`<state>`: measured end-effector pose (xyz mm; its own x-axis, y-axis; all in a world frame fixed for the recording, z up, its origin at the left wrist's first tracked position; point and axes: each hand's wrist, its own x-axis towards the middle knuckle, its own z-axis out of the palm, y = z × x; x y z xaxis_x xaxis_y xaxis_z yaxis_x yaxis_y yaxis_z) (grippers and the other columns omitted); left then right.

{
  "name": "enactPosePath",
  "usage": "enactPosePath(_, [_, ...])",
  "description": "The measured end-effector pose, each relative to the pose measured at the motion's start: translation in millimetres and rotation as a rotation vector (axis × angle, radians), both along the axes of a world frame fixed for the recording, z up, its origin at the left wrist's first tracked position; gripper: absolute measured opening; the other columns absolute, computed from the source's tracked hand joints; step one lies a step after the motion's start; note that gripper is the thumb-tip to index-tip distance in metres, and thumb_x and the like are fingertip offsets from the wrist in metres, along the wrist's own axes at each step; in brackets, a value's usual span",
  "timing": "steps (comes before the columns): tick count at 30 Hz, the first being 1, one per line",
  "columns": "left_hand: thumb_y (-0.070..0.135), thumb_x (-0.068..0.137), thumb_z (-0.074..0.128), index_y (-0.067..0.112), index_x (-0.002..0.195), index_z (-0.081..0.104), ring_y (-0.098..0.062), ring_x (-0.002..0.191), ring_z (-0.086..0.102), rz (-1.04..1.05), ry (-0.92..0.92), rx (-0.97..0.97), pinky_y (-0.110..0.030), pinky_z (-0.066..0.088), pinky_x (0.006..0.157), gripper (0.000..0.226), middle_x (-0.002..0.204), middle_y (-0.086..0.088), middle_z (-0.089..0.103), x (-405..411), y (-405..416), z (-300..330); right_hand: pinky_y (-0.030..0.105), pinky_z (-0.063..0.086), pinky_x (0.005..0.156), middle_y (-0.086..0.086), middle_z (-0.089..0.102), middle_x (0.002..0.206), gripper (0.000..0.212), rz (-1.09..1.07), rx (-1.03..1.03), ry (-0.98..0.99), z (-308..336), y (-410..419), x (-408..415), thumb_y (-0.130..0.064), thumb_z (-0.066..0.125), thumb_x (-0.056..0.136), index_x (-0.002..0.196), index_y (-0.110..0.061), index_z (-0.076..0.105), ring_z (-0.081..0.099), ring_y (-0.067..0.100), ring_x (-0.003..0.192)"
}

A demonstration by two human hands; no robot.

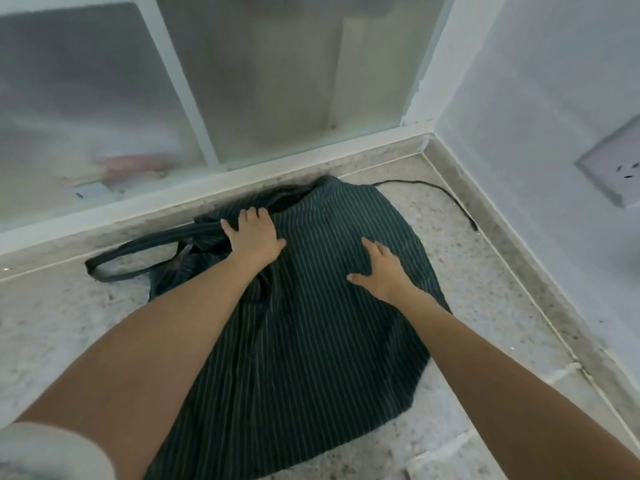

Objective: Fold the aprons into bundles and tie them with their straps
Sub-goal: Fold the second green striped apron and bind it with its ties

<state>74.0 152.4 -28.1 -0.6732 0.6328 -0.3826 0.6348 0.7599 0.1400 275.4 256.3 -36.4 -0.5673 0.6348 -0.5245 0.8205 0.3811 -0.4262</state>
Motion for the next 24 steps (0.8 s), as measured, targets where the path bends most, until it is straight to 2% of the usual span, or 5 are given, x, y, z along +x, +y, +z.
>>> enactPosePath(9, [0.032, 0.092, 0.058, 0.013, 0.136, 0.039, -0.033, 0.122, 0.045, 0.077, -0.112, -0.005, -0.052, 0.028, 0.103, 0.053, 0.133, -0.013, 0.050, -64.6, -17.3, -32.1, 0.069, 0.008, 0.107, 0.003, -0.032, 0.152, 0.108, 0.114, -0.021, -0.264, -44.7, -12.1, -50.9, -0.054, 0.066, 0.078, 0.148, -0.037, -0.014, -0.026, 0.034, 0.140])
enactPosePath(13, [0.029, 0.087, 0.064, 0.008, 0.122, 0.056, -0.032, 0.117, 0.051, 0.063, -0.267, 0.243, -0.043, 0.036, 0.099, 0.041, 0.121, -0.010, 0.058, -64.1, -21.1, -28.0, 0.071, 0.012, 0.105, 0.003, -0.032, 0.152, 0.110, 0.083, -0.037, -0.302, -41.7, -12.9, -57.2, -0.049, 0.069, 0.078, 0.147, -0.037, -0.016, -0.025, 0.034, 0.141])
enactPosePath(16, [0.040, 0.083, 0.067, 0.010, 0.134, 0.046, -0.026, 0.125, 0.047, 0.088, -0.453, 0.427, -0.038, 0.037, 0.102, 0.063, 0.130, -0.005, 0.054, -64.9, -26.5, -5.0, 0.070, 0.017, 0.105, 0.005, -0.028, 0.154, 0.110, 0.047, -0.078, -0.324, -33.7, -13.8, -63.4, -0.040, 0.072, 0.079, 0.148, -0.036, -0.013, -0.021, 0.035, 0.142])
enactPosePath(20, [0.037, 0.095, 0.050, 0.013, 0.140, 0.042, -0.020, 0.133, 0.039, -0.118, -0.326, 0.571, -0.025, 0.027, 0.105, 0.051, 0.145, -0.003, 0.043, -66.7, -30.4, 44.4, 0.053, 0.027, 0.110, 0.011, -0.007, 0.157, 0.095, -0.095, 0.048, 0.070, 2.2, -18.5, -89.2, -0.021, 0.064, 0.089, 0.150, -0.030, -0.008, 0.002, 0.035, 0.144])
enactPosePath(24, [0.028, 0.097, 0.048, 0.015, 0.130, 0.053, -0.015, 0.116, 0.051, -0.323, -0.258, 0.570, -0.016, 0.032, 0.083, 0.036, 0.127, 0.002, 0.057, -65.4, -31.6, 92.7, 0.044, 0.027, 0.110, 0.009, 0.005, 0.157, 0.077, 0.087, 0.399, 0.326, 52.0, -18.8, -131.2, -0.022, 0.063, 0.089, 0.149, -0.033, 0.016, 0.008, 0.032, 0.143])
